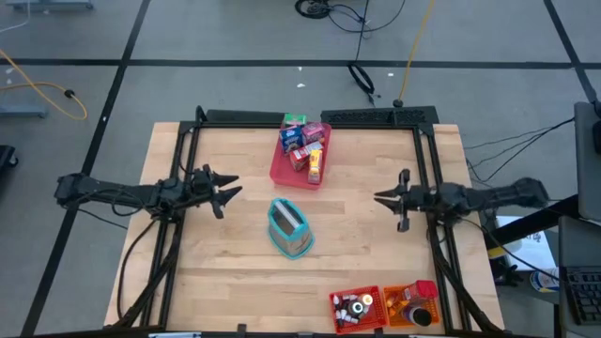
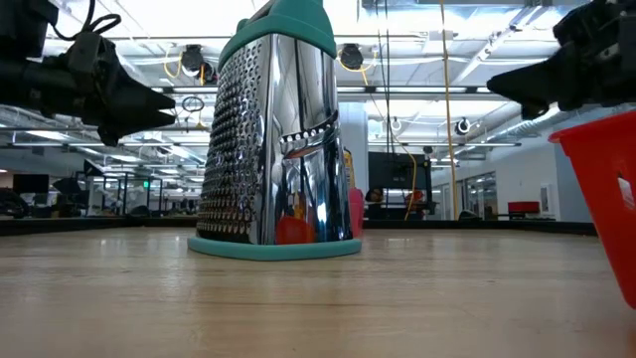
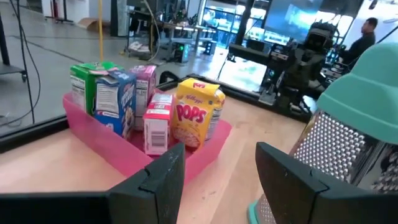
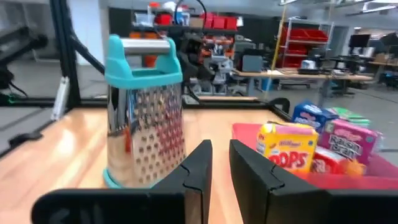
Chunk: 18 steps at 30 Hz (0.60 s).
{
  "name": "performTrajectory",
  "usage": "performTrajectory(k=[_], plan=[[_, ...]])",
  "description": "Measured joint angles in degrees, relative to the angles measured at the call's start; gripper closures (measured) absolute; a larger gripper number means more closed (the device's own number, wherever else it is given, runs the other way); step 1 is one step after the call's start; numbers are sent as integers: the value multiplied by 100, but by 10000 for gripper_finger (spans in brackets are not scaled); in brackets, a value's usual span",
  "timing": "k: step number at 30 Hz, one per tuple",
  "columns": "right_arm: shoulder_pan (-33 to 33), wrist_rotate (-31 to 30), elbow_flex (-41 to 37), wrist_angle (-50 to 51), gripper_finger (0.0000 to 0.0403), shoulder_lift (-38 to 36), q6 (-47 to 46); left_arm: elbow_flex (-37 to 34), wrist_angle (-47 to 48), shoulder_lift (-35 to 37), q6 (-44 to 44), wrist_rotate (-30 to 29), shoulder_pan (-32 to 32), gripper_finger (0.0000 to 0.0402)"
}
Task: Pick & Place Kitchen Items
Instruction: Return to Home Position
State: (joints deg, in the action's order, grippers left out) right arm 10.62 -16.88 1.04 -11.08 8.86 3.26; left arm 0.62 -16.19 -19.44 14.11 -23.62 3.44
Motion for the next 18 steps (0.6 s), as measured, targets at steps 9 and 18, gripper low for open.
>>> performTrajectory(k=[9,18], plan=[[-1652,2064,-7,-243,356,750,-475,2,728,-4,306,-79,0,204],[-1729,1985,-9,-222,356,944,-1139,2,800,-4,1054,-81,0,204]])
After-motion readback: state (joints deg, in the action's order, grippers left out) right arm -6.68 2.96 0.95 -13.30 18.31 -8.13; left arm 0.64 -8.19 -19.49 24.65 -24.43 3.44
